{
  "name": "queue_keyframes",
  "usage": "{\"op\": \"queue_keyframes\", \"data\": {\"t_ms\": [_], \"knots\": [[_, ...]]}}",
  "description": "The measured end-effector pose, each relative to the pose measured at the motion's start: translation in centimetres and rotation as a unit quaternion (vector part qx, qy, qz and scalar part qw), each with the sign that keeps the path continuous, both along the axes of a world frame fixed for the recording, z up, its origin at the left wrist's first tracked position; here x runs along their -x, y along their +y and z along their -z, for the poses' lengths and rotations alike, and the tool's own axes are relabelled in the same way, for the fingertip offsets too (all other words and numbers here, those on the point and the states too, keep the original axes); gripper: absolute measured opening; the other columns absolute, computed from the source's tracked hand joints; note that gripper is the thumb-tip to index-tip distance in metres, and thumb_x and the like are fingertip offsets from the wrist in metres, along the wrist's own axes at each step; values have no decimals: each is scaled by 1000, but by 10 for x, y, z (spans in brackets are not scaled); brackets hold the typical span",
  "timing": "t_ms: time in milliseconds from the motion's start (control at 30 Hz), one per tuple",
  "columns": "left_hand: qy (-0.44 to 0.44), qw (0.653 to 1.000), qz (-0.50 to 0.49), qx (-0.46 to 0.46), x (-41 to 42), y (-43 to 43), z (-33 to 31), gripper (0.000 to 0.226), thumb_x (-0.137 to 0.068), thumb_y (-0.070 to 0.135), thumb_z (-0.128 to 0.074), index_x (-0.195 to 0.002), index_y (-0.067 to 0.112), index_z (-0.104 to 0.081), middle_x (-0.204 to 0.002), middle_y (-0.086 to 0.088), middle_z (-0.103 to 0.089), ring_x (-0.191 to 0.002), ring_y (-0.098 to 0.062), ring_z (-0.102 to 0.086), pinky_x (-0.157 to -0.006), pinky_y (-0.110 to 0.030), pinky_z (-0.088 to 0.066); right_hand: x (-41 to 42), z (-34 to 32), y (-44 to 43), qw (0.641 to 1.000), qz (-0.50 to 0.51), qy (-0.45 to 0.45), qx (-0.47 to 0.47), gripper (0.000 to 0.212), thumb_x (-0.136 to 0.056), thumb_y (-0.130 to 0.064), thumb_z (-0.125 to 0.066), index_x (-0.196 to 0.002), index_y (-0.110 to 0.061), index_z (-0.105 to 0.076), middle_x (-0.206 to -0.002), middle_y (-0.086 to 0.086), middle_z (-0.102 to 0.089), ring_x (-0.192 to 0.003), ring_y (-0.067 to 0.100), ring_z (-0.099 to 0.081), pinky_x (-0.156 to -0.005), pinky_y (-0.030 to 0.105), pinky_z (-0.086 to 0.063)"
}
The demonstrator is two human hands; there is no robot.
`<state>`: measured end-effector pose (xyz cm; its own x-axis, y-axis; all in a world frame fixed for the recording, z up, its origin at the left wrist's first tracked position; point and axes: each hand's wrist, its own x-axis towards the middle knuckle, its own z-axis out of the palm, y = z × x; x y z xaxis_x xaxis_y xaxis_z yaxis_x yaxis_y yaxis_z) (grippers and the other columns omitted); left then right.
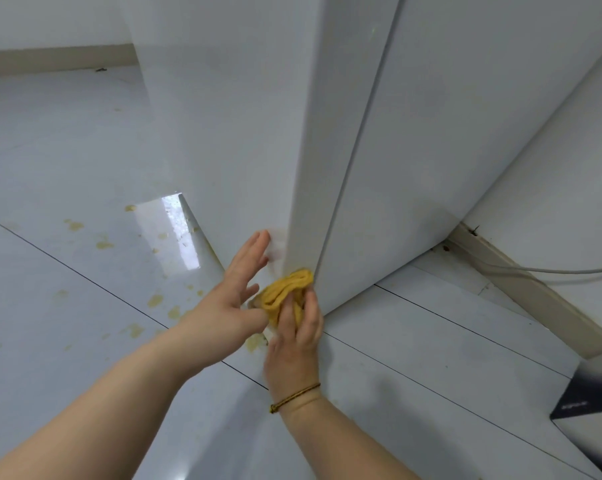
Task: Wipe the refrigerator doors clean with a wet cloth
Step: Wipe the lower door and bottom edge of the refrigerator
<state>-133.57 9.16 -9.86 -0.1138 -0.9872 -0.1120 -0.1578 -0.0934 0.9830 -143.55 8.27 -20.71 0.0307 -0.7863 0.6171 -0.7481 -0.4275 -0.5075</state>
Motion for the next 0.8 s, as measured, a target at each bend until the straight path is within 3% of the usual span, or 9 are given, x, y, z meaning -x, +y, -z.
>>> {"op": "queue_keyframes", "data": {"t_ms": [100,167,233,267,333,400,500,667,800], "knots": [[-8,1000,3,-5,2,0,-1,92,-79,-19,-37,-111,63,-13,-150,22,-12,-101,29,-25,-75,9,-34,11,23,14,990,-27,66,-119,83,-60,3,-60,-133,-16,-23,-132,15,-33,-106,30,-50,-77,29,-54],[-12,1000,1,-3,3,-1,-2,93,-78,-19,-37,-111,64,-12,-150,22,-11,-100,30,-24,-73,9,-34,16,32,17,974,-47,67,-211,95,-56,8,-68,-138,-13,-25,-139,17,-34,-111,33,-56,-87,23,-46],[-10,1000,-5,-3,3,0,-3,93,-78,-20,-37,-111,64,-14,-150,22,-13,-102,28,-26,-74,8,-35,17,22,20,950,-49,-12,-308,84,-80,11,-51,-147,-14,-7,-152,7,-18,-135,26,-31,-103,13,-21],[-8,1000,-11,-4,3,2,-3,93,-78,-20,-37,-111,64,-16,-149,22,-15,-103,26,-28,-75,6,-36,16,13,21,925,-51,-82,-367,75,-87,11,-40,-147,-16,-4,-153,1,-12,-140,17,-19,-103,6,-11],[-10,1000,-17,-11,4,4,-1,92,-77,-20,-37,-112,63,-18,-149,22,-18,-107,19,-34,-76,1,-38,12,1,13,914,9,-193,-356,65,-88,14,-31,-145,-12,-13,-151,0,-16,-134,6,-21,-94,-7,-7],[-15,999,-9,-31,6,7,4,91,-78,-20,-37,-114,61,-17,-149,21,-19,-113,11,-34,-76,-2,-39,7,-13,2,908,57,-292,-296,64,-85,18,-29,-142,-8,-21,-144,-2,-22,-123,0,-26,-88,-13,-10],[-14,999,6,-47,9,9,11,91,-77,-20,-37,-114,61,-13,-148,21,-18,-104,21,-35,-75,0,-39,-2,-16,-11,922,44,-283,-259,67,-84,18,-30,-143,-10,-20,-140,-10,-18,-126,3,-25,-98,-2,-15],[-7,999,20,-43,9,8,15,89,-65,-1,-46,-114,65,-12,-148,25,-15,-98,35,-31,-77,4,-37,6,12,-12,878,50,-228,-418,52,-94,-6,-39,-143,-16,-23,-147,6,-30,-123,20,-41,-93,13,-27],[-4,999,21,-48,7,8,18,89,-54,7,-39,-114,67,-12,-147,27,-15,-99,37,-31,-78,5,-36,14,11,-18,872,67,-207,-438,39,-100,-12,-29,-138,-15,-37,-136,-2,-45,-106,7,-48,-75,-2,-38]]}}
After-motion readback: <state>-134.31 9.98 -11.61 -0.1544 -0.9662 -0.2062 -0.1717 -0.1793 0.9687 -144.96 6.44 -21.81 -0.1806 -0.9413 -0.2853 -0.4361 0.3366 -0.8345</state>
